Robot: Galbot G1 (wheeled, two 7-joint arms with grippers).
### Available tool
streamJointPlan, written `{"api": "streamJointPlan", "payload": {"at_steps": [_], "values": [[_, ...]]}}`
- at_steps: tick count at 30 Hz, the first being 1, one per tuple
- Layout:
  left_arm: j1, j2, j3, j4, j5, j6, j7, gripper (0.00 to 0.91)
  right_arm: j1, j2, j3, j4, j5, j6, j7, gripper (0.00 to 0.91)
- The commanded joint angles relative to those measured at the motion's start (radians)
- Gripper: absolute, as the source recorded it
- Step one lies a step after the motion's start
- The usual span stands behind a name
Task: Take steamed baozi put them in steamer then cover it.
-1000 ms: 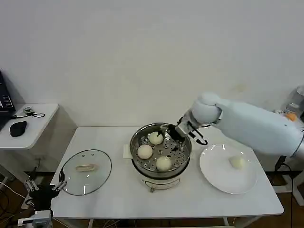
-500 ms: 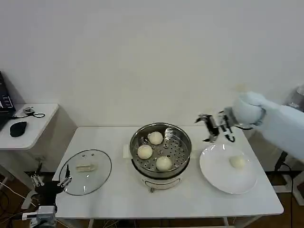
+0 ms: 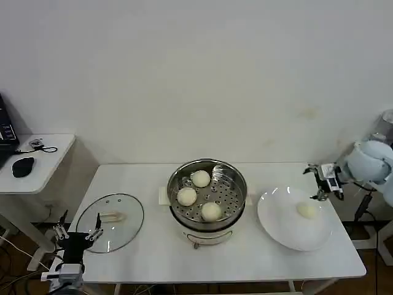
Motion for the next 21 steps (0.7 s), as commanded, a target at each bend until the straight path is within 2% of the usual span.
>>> {"api": "streamJointPlan", "payload": {"at_steps": [1, 4, 8, 12, 13, 21], "values": [[0.0, 0.002, 0.009, 0.004, -0.001, 0.002, 0.001, 0.907, -0.186, 0.038, 0.096, -0.146, -0.048, 0.028, -0.021, 0.907], [0.004, 0.004, -0.001, 0.003, -0.002, 0.001, 0.002, 0.907, -0.223, 0.087, 0.162, -0.236, -0.079, 0.11, -0.072, 0.907], [0.007, 0.002, -0.014, 0.003, -0.002, 0.001, 0.002, 0.907, -0.234, 0.165, 0.226, -0.334, -0.099, 0.173, -0.087, 0.907], [0.013, -0.001, -0.023, 0.005, -0.002, -0.002, 0.002, 0.907, -0.23, 0.227, 0.243, -0.41, -0.121, 0.202, -0.103, 0.907], [0.013, -0.002, -0.027, 0.006, -0.002, -0.003, 0.002, 0.907, -0.231, 0.242, 0.246, -0.431, -0.15, 0.211, -0.106, 0.907], [0.016, -0.003, -0.039, 0.008, -0.002, -0.003, 0.003, 0.907, -0.247, 0.313, 0.265, -0.478, -0.175, 0.203, -0.1, 0.907]]}}
